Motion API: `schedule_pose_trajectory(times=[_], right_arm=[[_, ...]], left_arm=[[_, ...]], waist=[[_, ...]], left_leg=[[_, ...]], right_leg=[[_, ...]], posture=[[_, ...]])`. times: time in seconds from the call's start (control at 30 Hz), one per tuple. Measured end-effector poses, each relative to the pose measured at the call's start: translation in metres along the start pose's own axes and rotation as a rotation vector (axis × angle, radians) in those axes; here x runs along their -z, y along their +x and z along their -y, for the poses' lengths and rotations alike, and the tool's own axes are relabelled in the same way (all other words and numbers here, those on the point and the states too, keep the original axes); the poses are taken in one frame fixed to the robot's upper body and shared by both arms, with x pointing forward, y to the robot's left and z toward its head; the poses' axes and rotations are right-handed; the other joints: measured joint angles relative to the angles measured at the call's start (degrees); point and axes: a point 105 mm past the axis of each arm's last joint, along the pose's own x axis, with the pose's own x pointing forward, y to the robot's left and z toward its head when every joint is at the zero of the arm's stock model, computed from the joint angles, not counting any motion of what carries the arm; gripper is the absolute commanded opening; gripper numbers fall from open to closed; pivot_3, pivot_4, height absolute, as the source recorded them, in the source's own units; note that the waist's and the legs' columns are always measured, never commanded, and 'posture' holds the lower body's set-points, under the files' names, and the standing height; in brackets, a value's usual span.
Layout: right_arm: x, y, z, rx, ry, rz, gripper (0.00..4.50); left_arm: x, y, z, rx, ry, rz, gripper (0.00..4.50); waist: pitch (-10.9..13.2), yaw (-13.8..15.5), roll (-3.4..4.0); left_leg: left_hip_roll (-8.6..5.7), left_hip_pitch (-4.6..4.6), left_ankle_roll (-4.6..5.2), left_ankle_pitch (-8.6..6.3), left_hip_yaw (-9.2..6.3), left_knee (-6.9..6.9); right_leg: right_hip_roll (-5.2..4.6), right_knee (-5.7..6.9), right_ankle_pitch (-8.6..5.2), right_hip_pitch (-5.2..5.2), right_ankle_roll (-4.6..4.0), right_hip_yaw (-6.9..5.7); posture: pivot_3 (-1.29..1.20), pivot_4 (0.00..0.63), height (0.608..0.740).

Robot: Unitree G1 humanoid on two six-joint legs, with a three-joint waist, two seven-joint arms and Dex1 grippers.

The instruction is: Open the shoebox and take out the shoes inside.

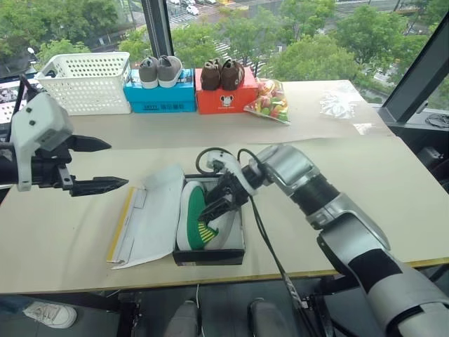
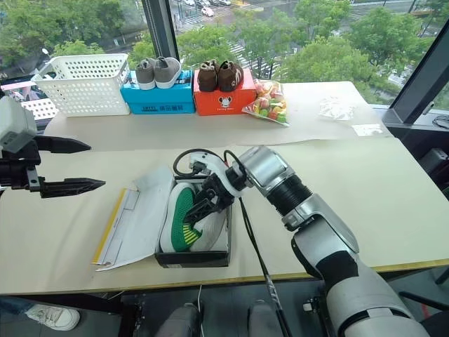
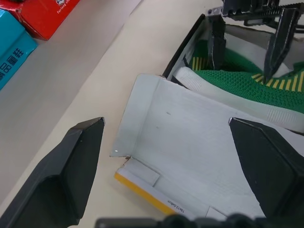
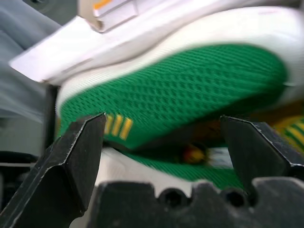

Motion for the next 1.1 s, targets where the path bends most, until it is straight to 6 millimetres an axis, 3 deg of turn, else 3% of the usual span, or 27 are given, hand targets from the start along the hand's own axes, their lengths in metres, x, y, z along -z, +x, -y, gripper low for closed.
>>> schedule_pose_trajectory(times=[0.17, 0.27, 0.33, 0.37, 0.63, 0.9, 1.1], right_arm=[[-0.003, 0.009, -0.007, -0.06, 0.08, 0.025, 4.48], [-0.006, 0.011, -0.007, -0.072, 0.1, 0.041, 3.83], [-0.007, 0.01, -0.006, -0.068, 0.111, 0.056, 3.29], [-0.008, 0.01, -0.005, -0.065, 0.115, 0.061, 2.79], [-0.024, -0.001, 0.009, -0.01, 0.144, 0.184, 0.06], [-0.036, -0.017, 0.016, -0.003, 0.134, 0.339, 0.03], [-0.058, -0.036, 0.015, -0.023, 0.146, 0.542, 0.03]], left_arm=[[0.001, -0.001, -0.002, -0.006, -0.005, 0.001, 4.5], [0.0, 0.0, -0.002, -0.009, 0.007, 0.004, 4.5], [0.001, 0.0, -0.003, -0.012, 0.009, 0.003, 4.5], [0.001, -0.001, -0.003, -0.013, 0.008, 0.003, 4.5], [-0.001, 0.0, -0.006, -0.016, 0.017, 0.011, 4.5], [-0.005, 0.002, -0.013, -0.025, 0.025, 0.011, 4.5], [-0.009, 0.004, -0.015, -0.017, 0.049, 0.017, 4.5]], waist=[[0.0, 0.0, 0.0], [0.0, -0.02, 0.0], [0.0, -0.05, 0.01], [0.0, -0.06, 0.01], [0.0, -0.01, 0.0], [0.01, -0.01, 0.01], [0.0, -0.17, 0.0]], left_leg=[[0.0, 0.0, -0.01, 0.0, 0.0, 0.0], [0.01, 0.0, -0.01, 0.0, 0.0, -0.01], [0.01, -0.01, -0.01, -0.01, 0.0, -0.01], [0.02, -0.02, -0.01, -0.01, 0.01, -0.02], [0.03, -0.04, -0.02, -0.01, 0.02, -0.01], [0.03, -0.15, -0.02, -0.01, 0.02, -0.01], [0.07, -0.22, -0.01, 0.0, 0.05, -0.02]], right_leg=[[0.0, 0.0, 0.02, -0.01, -0.03, 0.0], [0.01, 0.01, 0.02, -0.04, -0.04, 0.0], [0.01, 0.01, 0.05, -0.06, -0.08, 0.0], [0.01, 0.02, 0.05, -0.08, -0.08, 0.01], [0.03, 0.03, 0.1, -0.12, -0.16, 0.0], [0.04, 0.03, 0.14, -0.2, -0.22, 0.01], [0.07, 0.08, 0.27, -0.36, -0.44, 0.01]], posture=[[0.0, 0.15, 0.74], [0.0, 0.15, 0.74], [0.0, 0.15, 0.74], [0.0, 0.15, 0.74], [0.0, 0.15, 0.74], [0.0, 0.15, 0.74], [0.0, 0.15, 0.74]])
